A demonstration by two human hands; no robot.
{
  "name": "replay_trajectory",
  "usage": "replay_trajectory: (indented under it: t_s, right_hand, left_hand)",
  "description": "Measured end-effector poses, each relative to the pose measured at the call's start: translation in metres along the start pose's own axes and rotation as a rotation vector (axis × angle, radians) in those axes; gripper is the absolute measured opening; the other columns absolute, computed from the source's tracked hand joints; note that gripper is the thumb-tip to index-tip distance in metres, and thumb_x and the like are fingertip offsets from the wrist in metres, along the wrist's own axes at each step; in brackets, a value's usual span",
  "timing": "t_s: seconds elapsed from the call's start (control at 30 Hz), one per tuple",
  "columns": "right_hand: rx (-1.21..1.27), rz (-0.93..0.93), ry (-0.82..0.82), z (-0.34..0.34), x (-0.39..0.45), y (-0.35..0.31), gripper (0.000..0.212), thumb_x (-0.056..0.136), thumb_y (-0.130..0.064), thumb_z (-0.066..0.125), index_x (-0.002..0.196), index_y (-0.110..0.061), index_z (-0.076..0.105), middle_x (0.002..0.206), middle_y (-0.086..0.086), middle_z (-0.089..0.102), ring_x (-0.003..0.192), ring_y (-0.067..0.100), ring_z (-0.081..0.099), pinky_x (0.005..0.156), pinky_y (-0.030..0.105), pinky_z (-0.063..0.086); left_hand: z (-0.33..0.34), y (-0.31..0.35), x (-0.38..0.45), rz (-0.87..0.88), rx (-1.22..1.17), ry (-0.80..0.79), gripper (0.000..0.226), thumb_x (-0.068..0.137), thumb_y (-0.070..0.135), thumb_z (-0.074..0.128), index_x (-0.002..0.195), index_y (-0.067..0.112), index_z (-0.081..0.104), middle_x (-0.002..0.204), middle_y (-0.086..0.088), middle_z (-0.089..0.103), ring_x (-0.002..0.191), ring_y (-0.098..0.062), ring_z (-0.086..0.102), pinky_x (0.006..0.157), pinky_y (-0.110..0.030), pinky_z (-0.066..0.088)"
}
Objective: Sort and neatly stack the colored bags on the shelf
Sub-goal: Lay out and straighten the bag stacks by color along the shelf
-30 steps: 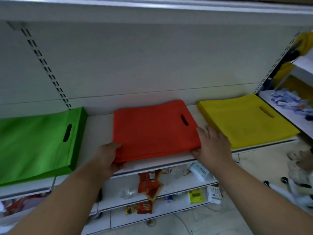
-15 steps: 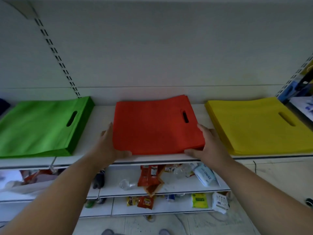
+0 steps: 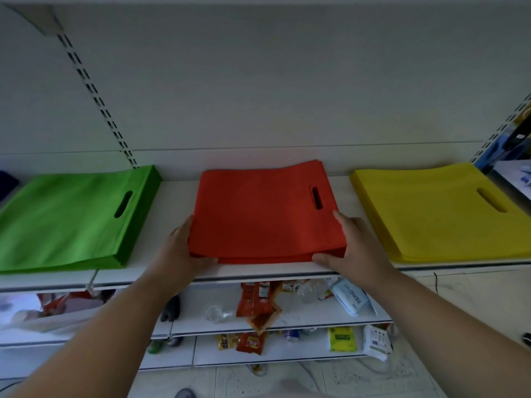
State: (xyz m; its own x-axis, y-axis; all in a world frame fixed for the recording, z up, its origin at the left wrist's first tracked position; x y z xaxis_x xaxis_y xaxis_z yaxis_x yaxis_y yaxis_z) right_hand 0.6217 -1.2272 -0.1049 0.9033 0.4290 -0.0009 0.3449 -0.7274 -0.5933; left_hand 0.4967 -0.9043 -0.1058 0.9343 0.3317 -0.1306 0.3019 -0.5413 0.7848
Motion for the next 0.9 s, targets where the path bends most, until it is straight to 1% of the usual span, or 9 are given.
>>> replay_trajectory:
  t_s: [0.13, 0.27, 0.37, 0.53, 0.63, 0.7, 0.77, 0.83, 0.9]
  right_hand:
    - [0.009, 0.0, 0.017, -0.001, 0.002, 0.003, 0.111, 0.069, -0.045, 0.084, 0.155, -0.024, 0.017, 0.138, 0.003, 0.037, 0.123, 0.012, 0.041, 0.098, 0.022, 0.032]
    - [0.014, -0.001, 0.011, 0.0, 0.003, 0.002, 0.11, 0.07, -0.043, 0.084, 0.155, -0.024, 0.018, 0.137, 0.002, 0.037, 0.117, 0.004, 0.036, 0.098, 0.021, 0.031]
    - [0.024, 0.01, 0.052, -0.001, 0.003, 0.003, 0.109, 0.069, -0.045, 0.084, 0.154, -0.024, 0.02, 0.137, 0.002, 0.04, 0.122, 0.012, 0.043, 0.098, 0.023, 0.035]
    - [0.003, 0.017, -0.032, 0.0, 0.005, 0.003, 0.114, 0.068, -0.045, 0.085, 0.155, -0.027, 0.014, 0.141, 0.002, 0.036, 0.124, 0.014, 0.042, 0.098, 0.024, 0.034]
    - [0.005, 0.028, 0.023, -0.002, 0.005, 0.005, 0.109, 0.069, -0.041, 0.085, 0.154, -0.026, 0.019, 0.138, 0.002, 0.041, 0.122, 0.016, 0.046, 0.096, 0.023, 0.036]
    - [-0.01, 0.023, 0.021, 0.0, 0.003, 0.004, 0.108, 0.07, -0.041, 0.084, 0.154, -0.025, 0.019, 0.138, 0.003, 0.041, 0.122, 0.015, 0.045, 0.095, 0.022, 0.035]
    - [-0.029, 0.009, -0.015, 0.0, 0.003, 0.003, 0.111, 0.07, -0.044, 0.084, 0.155, -0.026, 0.015, 0.14, 0.003, 0.038, 0.122, 0.015, 0.044, 0.096, 0.023, 0.035]
    - [-0.037, 0.004, -0.033, 0.0, 0.005, 0.003, 0.113, 0.07, -0.045, 0.084, 0.155, -0.028, 0.012, 0.141, 0.003, 0.036, 0.122, 0.017, 0.046, 0.096, 0.024, 0.036]
    - [-0.076, 0.008, -0.035, -0.002, 0.006, 0.003, 0.113, 0.07, -0.047, 0.083, 0.155, -0.028, 0.01, 0.142, 0.004, 0.035, 0.119, 0.019, 0.049, 0.095, 0.027, 0.042]
  left_hand:
    - [0.001, -0.002, 0.003, 0.01, -0.007, 0.016, 0.08, 0.073, 0.014, 0.084, 0.138, 0.032, 0.04, 0.103, 0.01, 0.065, 0.091, -0.005, 0.065, 0.075, -0.023, 0.05]
    - [0.0, 0.001, 0.002, 0.014, 0.01, 0.012, 0.08, 0.071, 0.016, 0.086, 0.135, 0.035, 0.041, 0.099, 0.011, 0.067, 0.087, -0.002, 0.065, 0.072, -0.02, 0.048]
    - [-0.003, 0.001, 0.001, 0.012, 0.041, -0.009, 0.091, 0.065, 0.022, 0.09, 0.138, 0.039, 0.037, 0.103, 0.009, 0.065, 0.091, -0.008, 0.064, 0.075, -0.027, 0.049]
    - [-0.003, 0.005, -0.005, 0.009, 0.037, 0.039, 0.067, 0.073, 0.015, 0.083, 0.127, 0.035, 0.049, 0.088, 0.005, 0.069, 0.076, -0.005, 0.065, 0.066, -0.023, 0.047]
    - [-0.001, 0.009, -0.007, -0.033, -0.054, -0.019, 0.07, 0.07, 0.014, 0.087, 0.12, 0.041, 0.047, 0.094, 0.01, 0.069, 0.081, 0.002, 0.065, 0.069, -0.016, 0.046]
    - [0.001, 0.013, -0.008, -0.088, -0.185, -0.038, 0.057, 0.076, 0.018, 0.082, 0.117, 0.039, 0.048, 0.099, 0.013, 0.068, 0.085, 0.004, 0.064, 0.07, -0.013, 0.045]
    - [0.003, 0.015, -0.008, -0.171, -0.339, 0.005, 0.037, 0.088, 0.026, 0.07, 0.121, 0.03, 0.053, 0.106, 0.009, 0.069, 0.092, -0.003, 0.066, 0.08, -0.022, 0.051]
    - [0.003, 0.011, -0.004, -0.299, -0.491, 0.056, 0.041, 0.094, 0.03, 0.063, 0.131, 0.015, 0.051, 0.116, -0.004, 0.068, 0.098, -0.018, 0.069, 0.091, -0.038, 0.055]
    - [0.002, 0.01, 0.002, -0.444, -0.609, 0.067, 0.037, 0.096, 0.026, 0.061, 0.125, 0.006, 0.052, 0.114, -0.011, 0.068, 0.097, -0.026, 0.07, 0.084, -0.042, 0.057]
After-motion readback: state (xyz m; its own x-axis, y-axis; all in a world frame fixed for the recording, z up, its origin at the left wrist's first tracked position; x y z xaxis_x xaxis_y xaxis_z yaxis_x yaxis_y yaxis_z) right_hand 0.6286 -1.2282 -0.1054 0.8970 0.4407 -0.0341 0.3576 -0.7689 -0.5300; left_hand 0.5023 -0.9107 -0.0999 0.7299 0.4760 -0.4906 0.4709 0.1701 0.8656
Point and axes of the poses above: each hand's wrist, its own x-axis towards the middle knuckle, its own z-axis out of the palm, y = z × x, the point moved 3 cm from there along x, towards the middle knuckle
